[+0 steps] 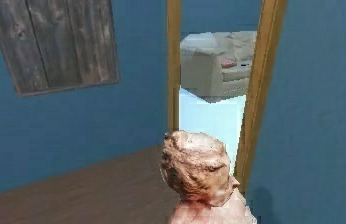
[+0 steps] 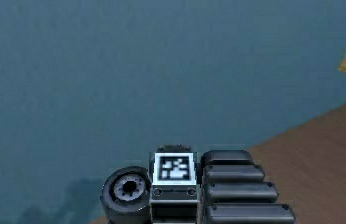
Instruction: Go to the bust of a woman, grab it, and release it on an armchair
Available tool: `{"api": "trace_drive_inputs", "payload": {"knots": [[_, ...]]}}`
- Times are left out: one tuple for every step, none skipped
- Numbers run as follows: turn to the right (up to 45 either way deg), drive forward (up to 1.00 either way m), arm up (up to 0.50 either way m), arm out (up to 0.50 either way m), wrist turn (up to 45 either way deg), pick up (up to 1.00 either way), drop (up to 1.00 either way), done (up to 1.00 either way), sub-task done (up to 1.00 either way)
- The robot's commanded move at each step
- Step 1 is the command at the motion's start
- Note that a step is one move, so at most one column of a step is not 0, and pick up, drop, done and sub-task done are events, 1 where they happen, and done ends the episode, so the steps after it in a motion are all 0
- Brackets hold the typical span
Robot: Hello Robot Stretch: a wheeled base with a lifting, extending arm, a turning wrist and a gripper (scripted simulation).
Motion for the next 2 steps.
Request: {"api": "trace_drive_inputs", "payload": {"knots": [[0.0, 0.15, 0.00, 0.00, 0.0, 0.00, 0.00, 0.00, 0.00], [-9.0, 0.00, 0.00, 0.00, 0.0, 0.00, 0.00, 0.00, 0.00]]}}
